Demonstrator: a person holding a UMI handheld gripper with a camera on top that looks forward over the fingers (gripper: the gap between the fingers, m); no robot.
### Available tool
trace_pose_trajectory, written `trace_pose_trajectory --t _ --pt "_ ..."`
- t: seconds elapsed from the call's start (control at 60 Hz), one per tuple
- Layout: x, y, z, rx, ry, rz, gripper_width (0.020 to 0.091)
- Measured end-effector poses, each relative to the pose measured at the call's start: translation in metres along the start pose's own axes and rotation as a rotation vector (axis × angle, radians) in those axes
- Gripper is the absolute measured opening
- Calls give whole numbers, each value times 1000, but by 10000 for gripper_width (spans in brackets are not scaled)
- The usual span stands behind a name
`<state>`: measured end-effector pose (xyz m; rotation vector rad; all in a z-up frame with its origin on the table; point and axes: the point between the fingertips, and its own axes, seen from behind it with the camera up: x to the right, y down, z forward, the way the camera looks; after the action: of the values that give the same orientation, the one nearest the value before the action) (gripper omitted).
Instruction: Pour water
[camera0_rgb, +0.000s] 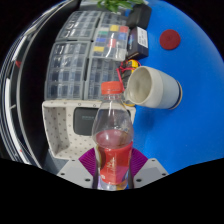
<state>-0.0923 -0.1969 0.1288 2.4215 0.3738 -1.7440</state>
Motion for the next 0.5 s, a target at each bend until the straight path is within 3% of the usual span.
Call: trace_pose_trajectory --t 0.183,0.5 --pt "-26 -7 1 -68 -54 248 404" --pt "-22 -18 9 -74 -32 456 405"
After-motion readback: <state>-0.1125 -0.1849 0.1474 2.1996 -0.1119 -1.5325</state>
